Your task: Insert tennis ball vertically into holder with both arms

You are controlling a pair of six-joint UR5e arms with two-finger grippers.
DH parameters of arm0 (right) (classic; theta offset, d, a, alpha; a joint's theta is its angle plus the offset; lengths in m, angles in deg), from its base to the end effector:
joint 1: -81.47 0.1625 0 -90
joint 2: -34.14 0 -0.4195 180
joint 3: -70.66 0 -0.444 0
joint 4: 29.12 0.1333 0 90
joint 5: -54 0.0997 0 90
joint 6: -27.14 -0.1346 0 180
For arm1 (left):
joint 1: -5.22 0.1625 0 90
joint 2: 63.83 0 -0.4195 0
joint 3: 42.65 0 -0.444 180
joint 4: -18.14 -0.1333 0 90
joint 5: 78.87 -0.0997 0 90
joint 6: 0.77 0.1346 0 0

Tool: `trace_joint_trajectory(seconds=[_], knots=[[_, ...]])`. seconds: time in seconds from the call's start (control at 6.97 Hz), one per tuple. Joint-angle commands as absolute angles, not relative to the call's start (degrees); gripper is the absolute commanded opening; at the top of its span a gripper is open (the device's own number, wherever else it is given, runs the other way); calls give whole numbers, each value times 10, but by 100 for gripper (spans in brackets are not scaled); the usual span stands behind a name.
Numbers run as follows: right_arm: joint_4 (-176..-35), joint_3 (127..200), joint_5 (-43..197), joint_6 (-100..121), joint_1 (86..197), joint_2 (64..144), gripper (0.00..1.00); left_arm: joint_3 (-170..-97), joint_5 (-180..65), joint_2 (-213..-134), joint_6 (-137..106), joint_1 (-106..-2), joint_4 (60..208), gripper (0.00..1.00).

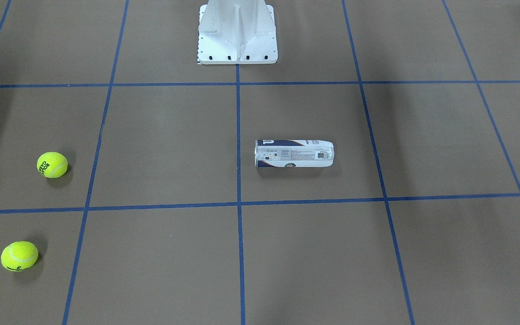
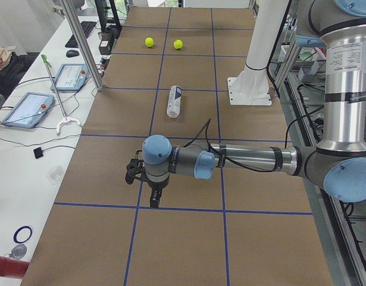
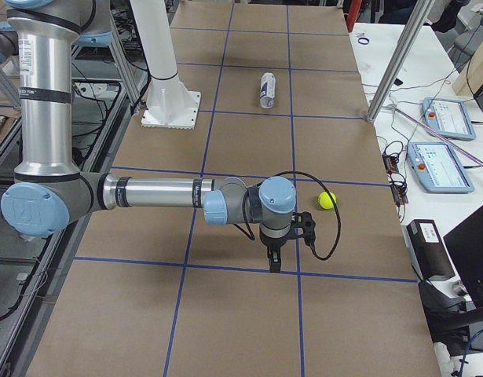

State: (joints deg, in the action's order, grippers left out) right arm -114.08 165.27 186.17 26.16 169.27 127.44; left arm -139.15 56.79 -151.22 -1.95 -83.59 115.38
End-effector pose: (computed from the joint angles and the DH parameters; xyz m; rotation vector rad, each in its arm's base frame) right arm 0.0226 -0.5311 0.6593 0.0853 -0.7380 -0.0611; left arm -0.0258 -0.5405 0.6245 0.1674 0.7980 0.0776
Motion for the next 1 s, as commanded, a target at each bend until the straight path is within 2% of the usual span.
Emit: trace_joint_trajectory(seconds=[0.0, 0.43, 0.86], knots=[[-1141, 1651, 1863, 261, 1693, 1274, 100, -1390, 567, -1564, -19, -822, 1168, 100], [-1141, 1650, 1864, 258, 1693, 1275, 100, -1366, 567, -1621, -22, -762, 1294, 100], [-1141, 1649, 1865, 258, 1693, 1275, 99, -1354, 562, -1686, -60, -692, 1332, 100]])
